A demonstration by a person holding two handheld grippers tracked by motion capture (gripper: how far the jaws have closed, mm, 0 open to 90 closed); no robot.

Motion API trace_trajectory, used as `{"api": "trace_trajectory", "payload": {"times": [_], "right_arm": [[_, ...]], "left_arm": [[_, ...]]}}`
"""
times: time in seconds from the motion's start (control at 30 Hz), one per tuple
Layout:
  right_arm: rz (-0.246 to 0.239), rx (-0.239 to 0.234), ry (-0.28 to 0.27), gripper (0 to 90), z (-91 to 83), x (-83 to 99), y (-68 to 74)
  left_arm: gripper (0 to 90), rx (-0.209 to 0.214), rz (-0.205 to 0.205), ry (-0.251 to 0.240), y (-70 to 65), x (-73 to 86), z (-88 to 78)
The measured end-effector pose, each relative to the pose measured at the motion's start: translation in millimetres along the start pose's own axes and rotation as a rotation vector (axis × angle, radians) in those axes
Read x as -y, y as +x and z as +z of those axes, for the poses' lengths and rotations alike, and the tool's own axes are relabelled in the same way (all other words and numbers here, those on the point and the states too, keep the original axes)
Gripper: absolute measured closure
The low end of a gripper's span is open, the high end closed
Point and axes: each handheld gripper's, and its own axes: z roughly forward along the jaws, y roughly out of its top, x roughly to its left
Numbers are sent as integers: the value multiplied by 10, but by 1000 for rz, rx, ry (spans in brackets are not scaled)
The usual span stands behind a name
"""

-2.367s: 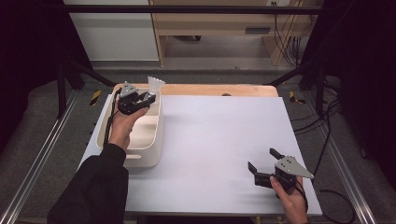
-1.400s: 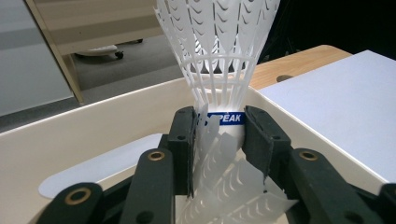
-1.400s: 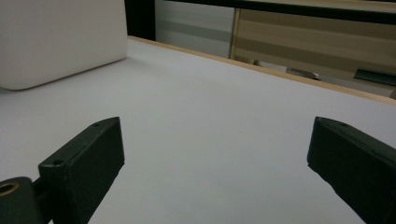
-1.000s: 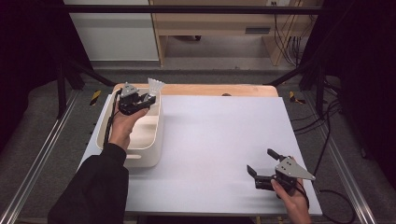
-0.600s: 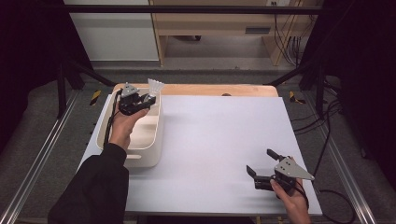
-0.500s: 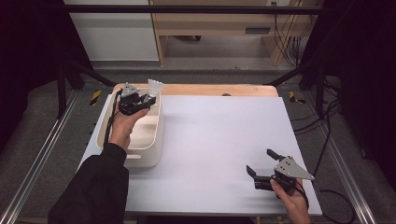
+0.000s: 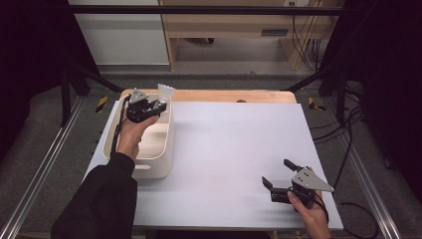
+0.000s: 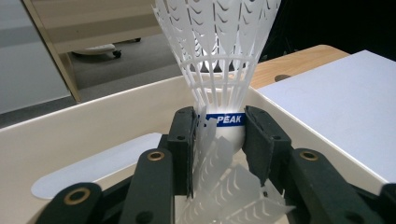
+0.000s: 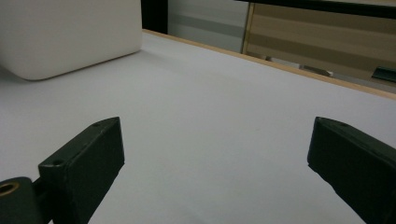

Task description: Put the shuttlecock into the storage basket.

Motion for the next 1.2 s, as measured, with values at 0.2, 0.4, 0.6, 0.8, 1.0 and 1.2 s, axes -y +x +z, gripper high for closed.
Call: {"api": "trace_trajectory", "payload": {"times": [0.2,0.4,0.6,0.8,1.0,1.2], "right_arm": [[1,0,2,39,0,2,-1],[4,-2,10,37,8,8,0],[10,-7,18,35,12,10,5],[13,-8,19,35,13,11,3],[14,-8,20,34,13,11,1],[16,-8,20,34,12,11,2]], "left_arm": [[644,4,-1,0,-3,1,5],[527,-3,-51,-12,10,8,19],[262,-43,-86,-31,14,-4,22],[164,-56,-88,-50,7,-19,20],[143,-64,-96,-58,15,-24,9],[137,-62,-98,-63,13,-29,4]]}}
